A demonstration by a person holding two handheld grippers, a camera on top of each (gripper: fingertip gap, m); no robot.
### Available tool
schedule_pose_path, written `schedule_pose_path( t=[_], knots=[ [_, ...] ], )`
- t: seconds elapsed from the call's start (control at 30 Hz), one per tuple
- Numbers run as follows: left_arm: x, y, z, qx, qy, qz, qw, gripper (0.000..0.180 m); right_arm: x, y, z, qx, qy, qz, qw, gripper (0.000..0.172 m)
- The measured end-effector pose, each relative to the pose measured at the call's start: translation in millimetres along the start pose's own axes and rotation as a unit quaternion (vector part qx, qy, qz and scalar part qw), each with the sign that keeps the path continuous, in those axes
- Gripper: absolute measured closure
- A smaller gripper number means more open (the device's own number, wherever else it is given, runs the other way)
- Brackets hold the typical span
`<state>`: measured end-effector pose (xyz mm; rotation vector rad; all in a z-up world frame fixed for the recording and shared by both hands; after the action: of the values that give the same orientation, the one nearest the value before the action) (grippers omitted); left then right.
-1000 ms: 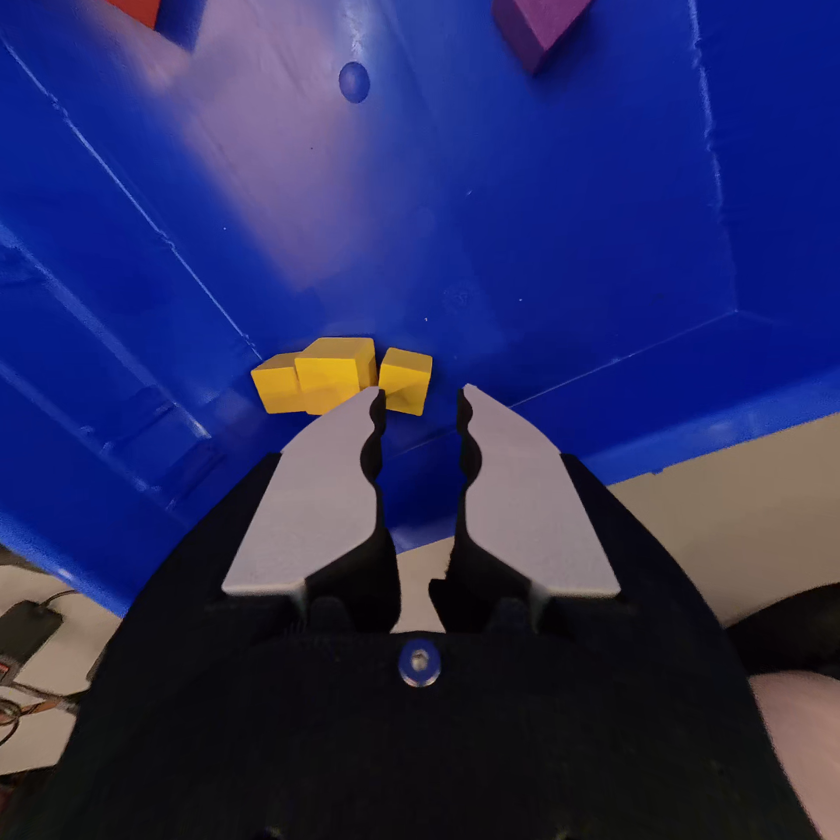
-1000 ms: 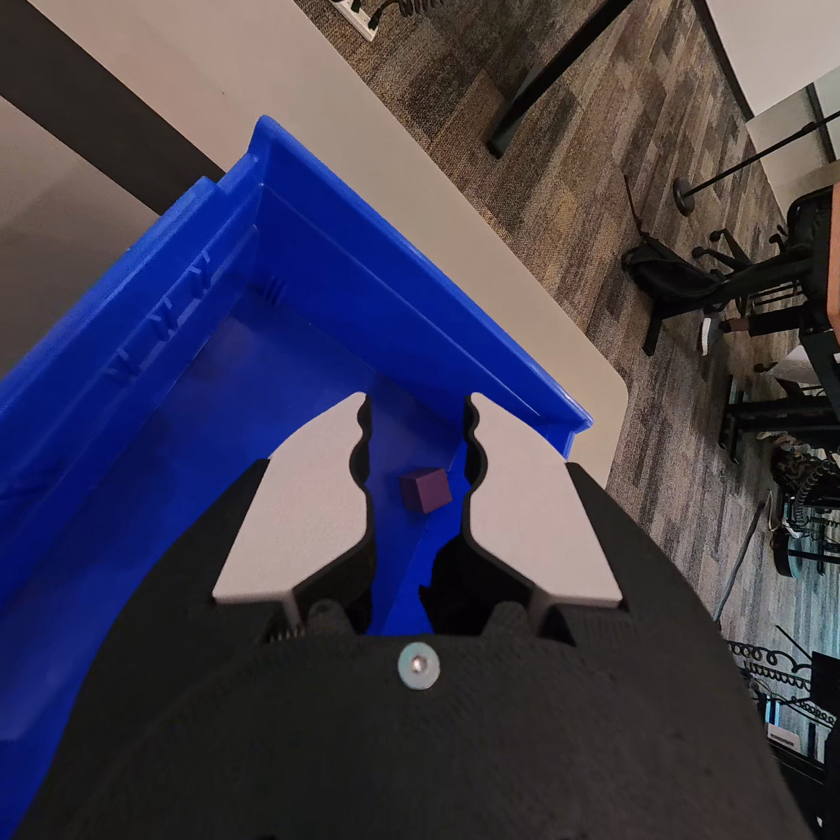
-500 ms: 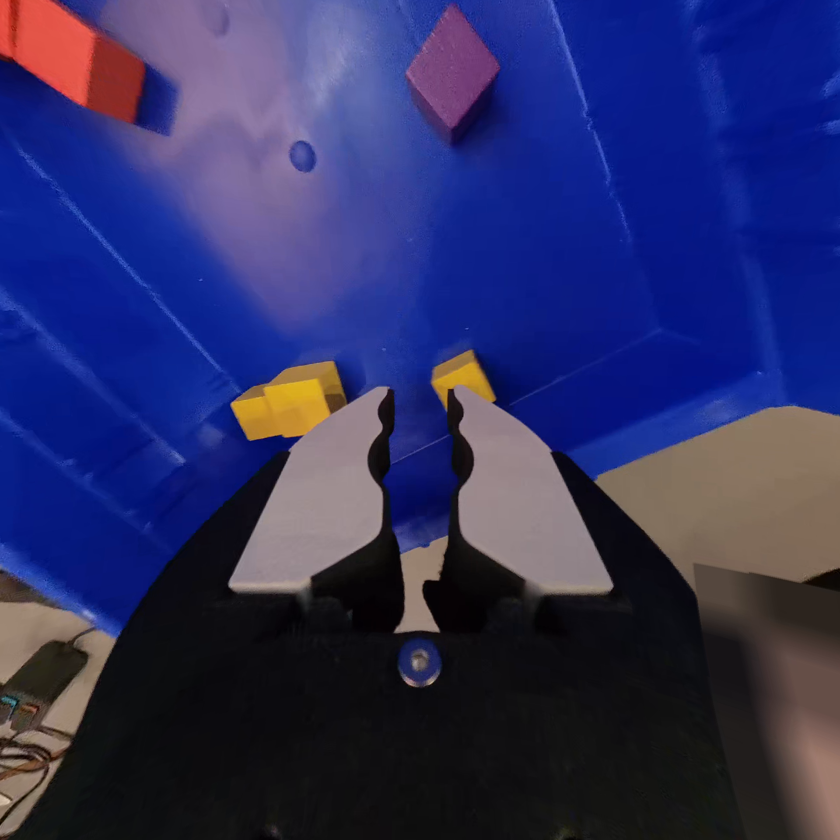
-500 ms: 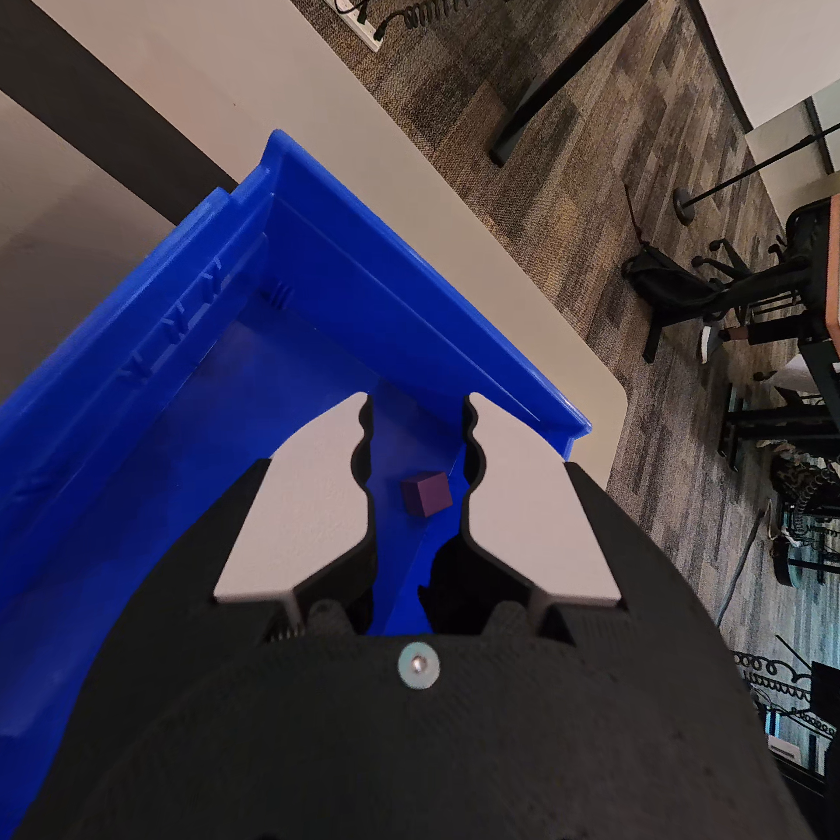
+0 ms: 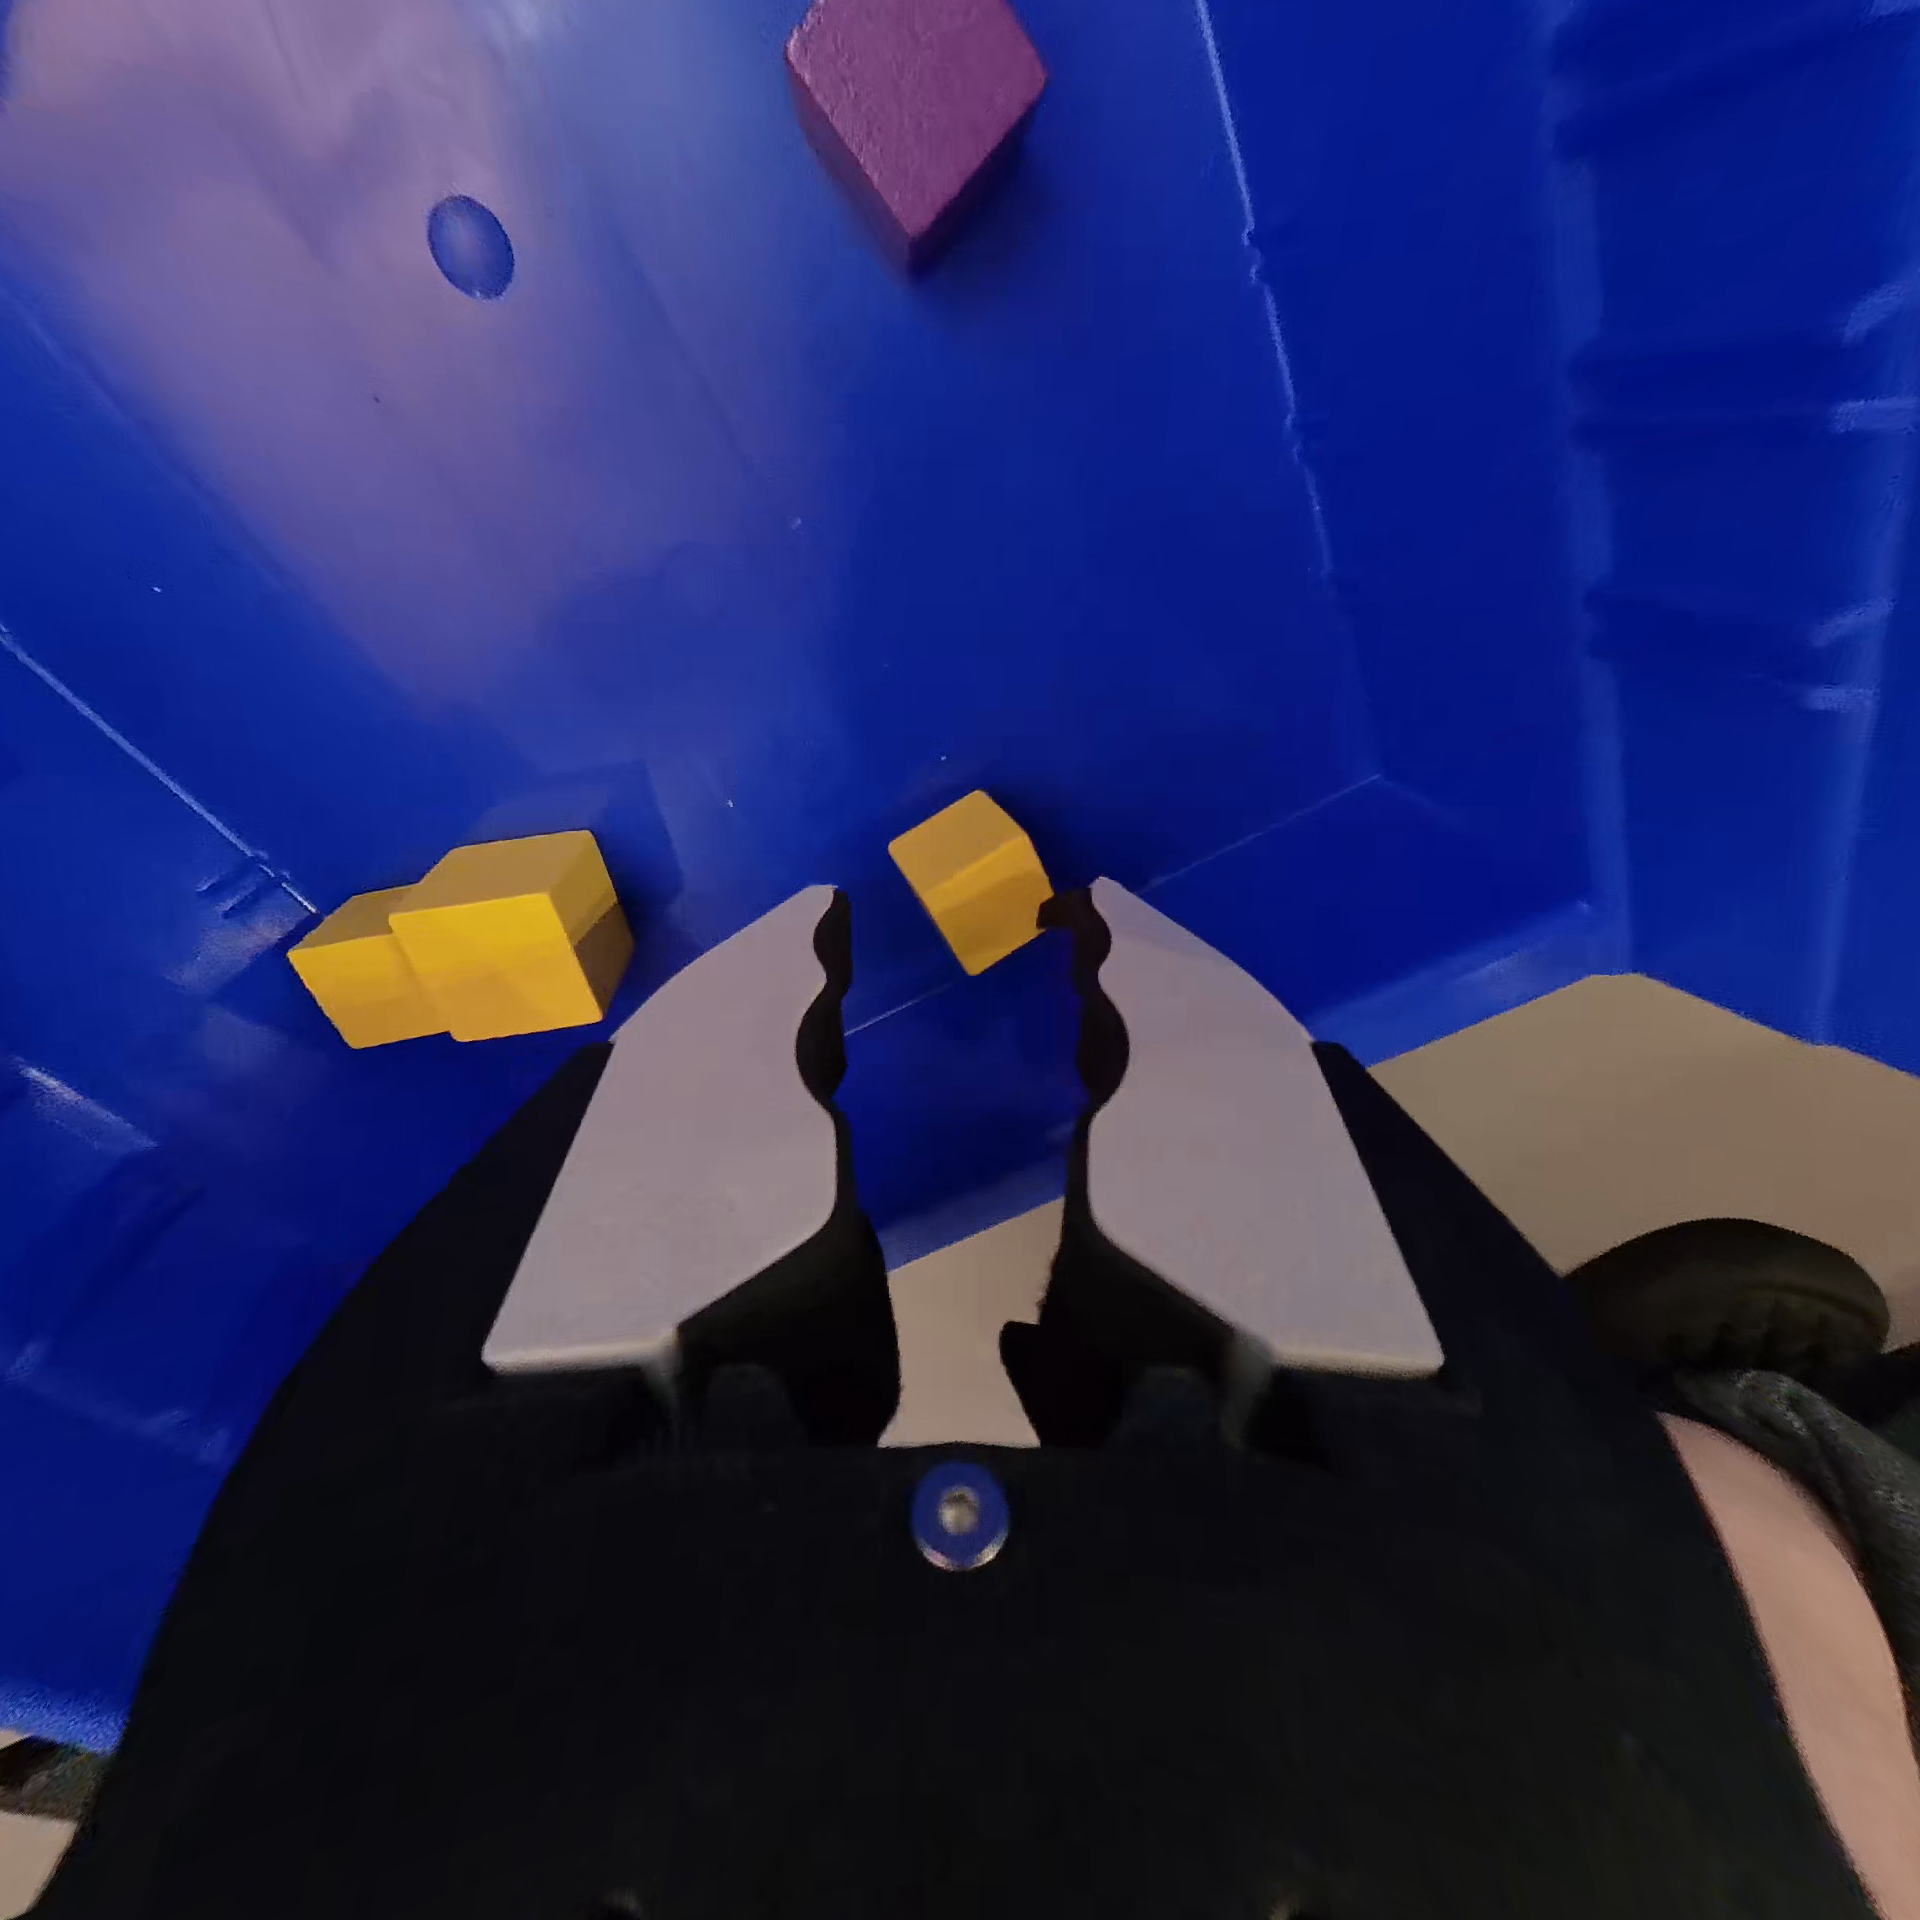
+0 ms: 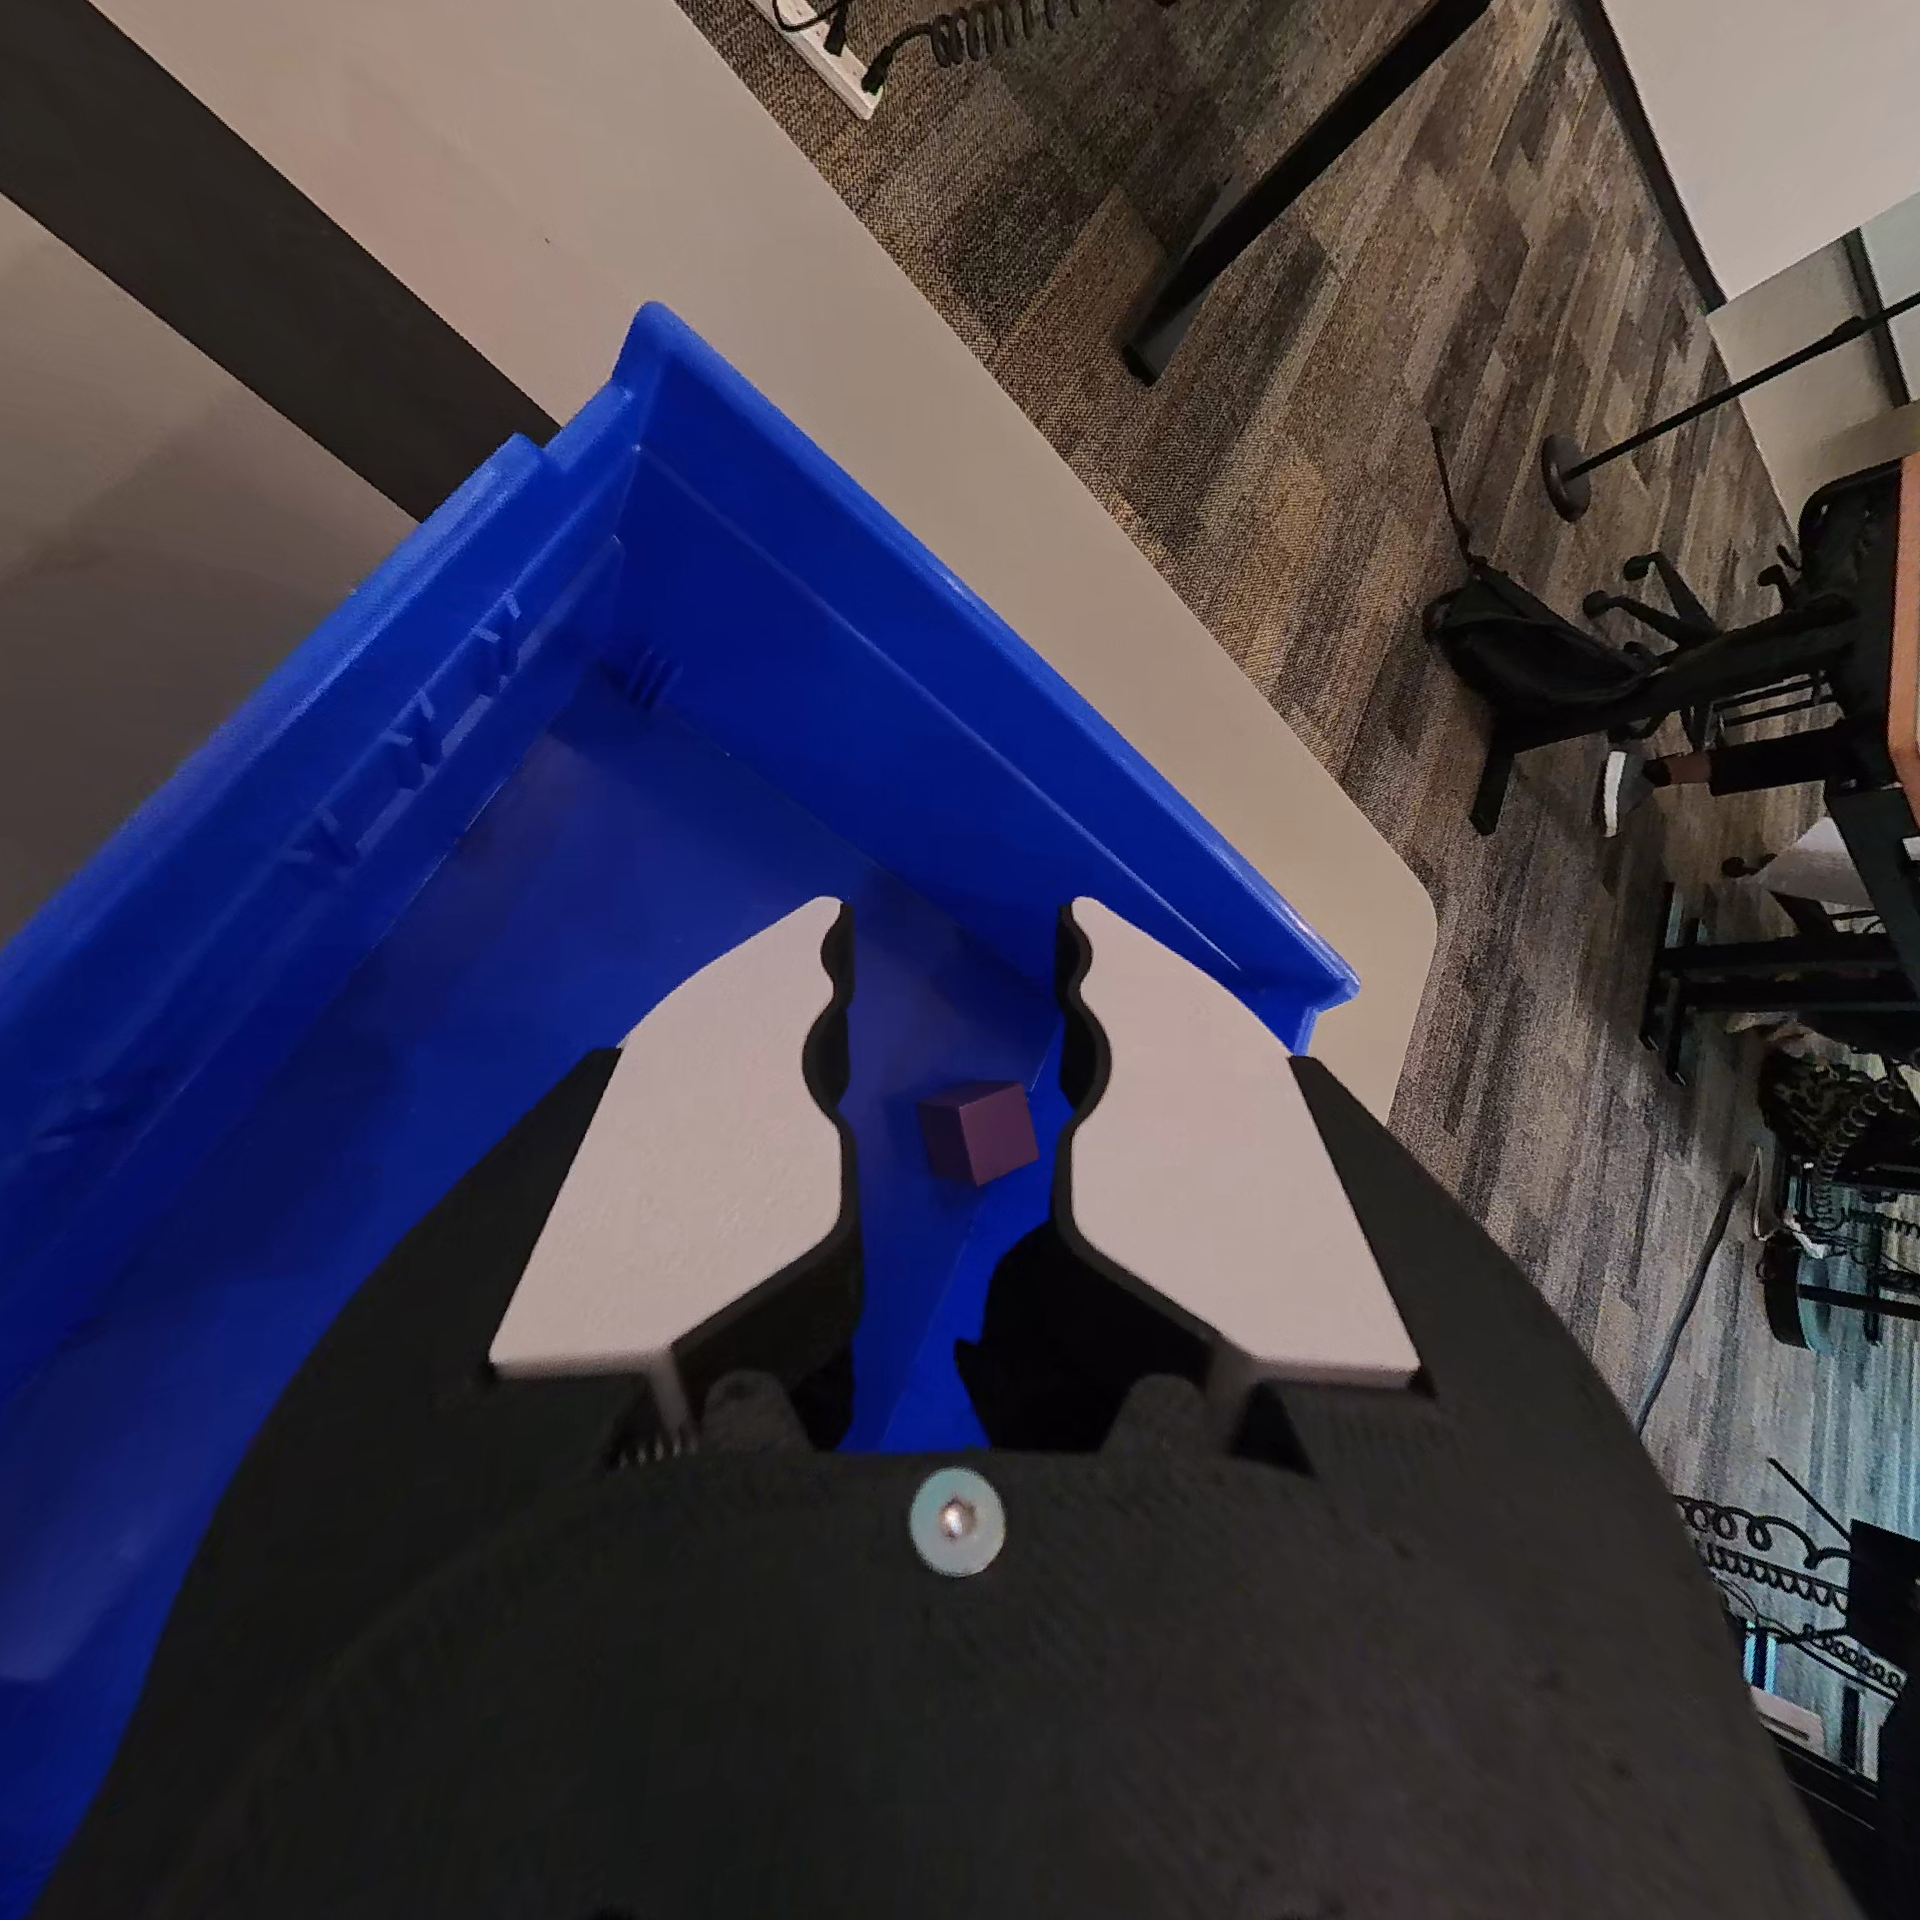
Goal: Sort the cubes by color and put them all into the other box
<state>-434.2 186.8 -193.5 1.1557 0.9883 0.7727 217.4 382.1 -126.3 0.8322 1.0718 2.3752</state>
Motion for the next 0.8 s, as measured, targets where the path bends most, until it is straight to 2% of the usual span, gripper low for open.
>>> schedule_pose_path(
  t=[0.13,0.3,0.4,0.5,0.6,0.7,0.8],
  knots=[
    [1.0,-1.3,-0.7,-0.014,0.003,0.005,1.0,0.153,0.0,0.4,0.7,-0.002,-0.001,0.001,1.0,0.134],
    [3.4,-3.7,-4.6,-0.017,-0.002,0.017,1.0,0.155,3.9,7.7,-0.2,-0.011,0.004,0.013,1.0,0.135],
    [1.0,9.1,-4.8,-0.009,-0.003,0.053,0.999,0.156,11.3,25.8,0.6,-0.024,0.005,0.051,0.998,0.137],
    [-3.7,37.0,2.1,-0.006,-0.011,0.129,0.992,0.156,23.7,59.0,-1.2,-0.035,0.012,0.134,0.99,0.142],
    [-11.2,77.1,23.3,-0.013,-0.052,0.236,0.97,0.156,37.0,104.7,-13.2,-0.041,0.049,0.242,0.968,0.142],
    [-17.0,119.7,59.4,-0.022,-0.121,0.339,0.933,0.156,49.6,151.2,-38.1,-0.047,0.098,0.347,0.931,0.141],
    [-16.1,149.0,99.1,-0.042,-0.192,0.409,0.891,0.156,61.1,189.9,-74.6,-0.042,0.149,0.429,0.89,0.138]
  ],
)
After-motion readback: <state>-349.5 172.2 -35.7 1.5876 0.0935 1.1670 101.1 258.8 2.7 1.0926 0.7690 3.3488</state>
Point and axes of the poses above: each gripper's, where its closed fingertips meet, y back along the fingers, x out of its top, z = x × y across the jaws, the point moved 8 cm from there along y, back along the fingers, and after that the axes turned 14 degrees about -z, right-handed, at the moved point
